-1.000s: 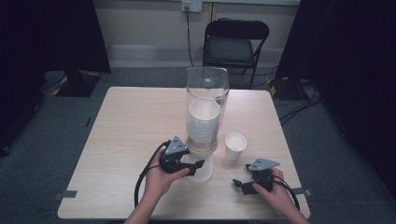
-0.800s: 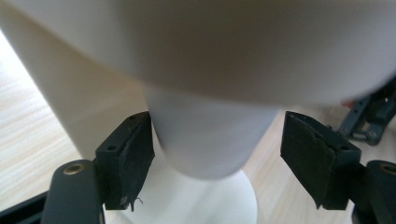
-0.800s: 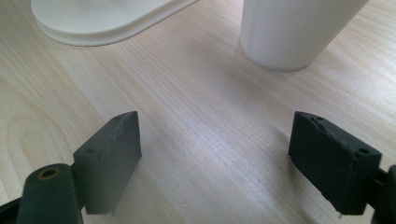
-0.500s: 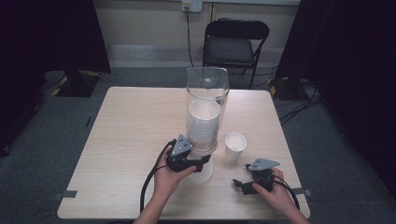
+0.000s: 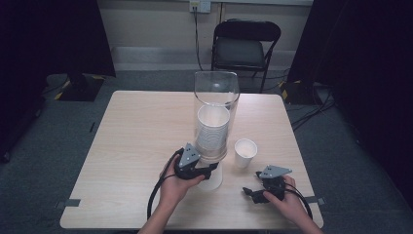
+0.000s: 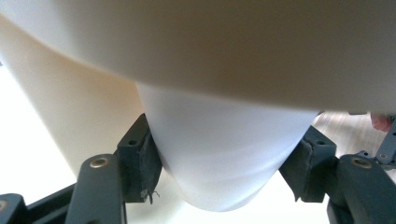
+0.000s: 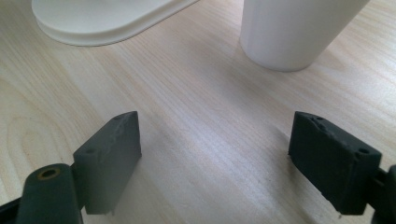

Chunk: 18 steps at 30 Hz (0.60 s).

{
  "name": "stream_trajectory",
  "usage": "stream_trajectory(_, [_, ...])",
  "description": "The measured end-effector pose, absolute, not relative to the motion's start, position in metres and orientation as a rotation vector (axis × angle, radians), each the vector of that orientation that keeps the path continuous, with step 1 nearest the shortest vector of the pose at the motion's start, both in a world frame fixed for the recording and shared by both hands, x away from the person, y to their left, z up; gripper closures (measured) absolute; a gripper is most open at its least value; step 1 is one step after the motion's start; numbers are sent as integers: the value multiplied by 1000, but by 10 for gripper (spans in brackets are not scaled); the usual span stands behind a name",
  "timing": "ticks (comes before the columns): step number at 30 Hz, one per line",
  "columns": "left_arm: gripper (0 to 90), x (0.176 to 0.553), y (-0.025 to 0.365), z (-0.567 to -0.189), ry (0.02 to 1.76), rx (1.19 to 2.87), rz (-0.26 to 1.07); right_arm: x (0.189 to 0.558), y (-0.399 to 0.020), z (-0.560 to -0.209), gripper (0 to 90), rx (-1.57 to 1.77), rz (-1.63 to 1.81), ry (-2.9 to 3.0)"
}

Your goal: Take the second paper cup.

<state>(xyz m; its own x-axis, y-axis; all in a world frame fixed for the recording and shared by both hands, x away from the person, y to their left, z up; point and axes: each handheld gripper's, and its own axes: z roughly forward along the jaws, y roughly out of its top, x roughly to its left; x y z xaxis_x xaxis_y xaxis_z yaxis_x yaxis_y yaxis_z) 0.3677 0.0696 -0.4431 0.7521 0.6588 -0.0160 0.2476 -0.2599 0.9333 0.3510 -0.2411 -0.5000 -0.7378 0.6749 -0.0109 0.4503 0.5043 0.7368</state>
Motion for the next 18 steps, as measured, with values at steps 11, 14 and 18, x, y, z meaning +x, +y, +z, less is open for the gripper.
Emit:
stream_trajectory(11, [381,367,68,-440,737,1860,445,351,-241,-500,166,944,1072,2454])
stream_trajectory(14, [382,365,68,-441,737,1860,451,351,-241,-500,166,943,1073,2454])
stream_trajectory(18, [383,365,68,-442,740,1853,449,351,-241,-500,166,942,1074,2455])
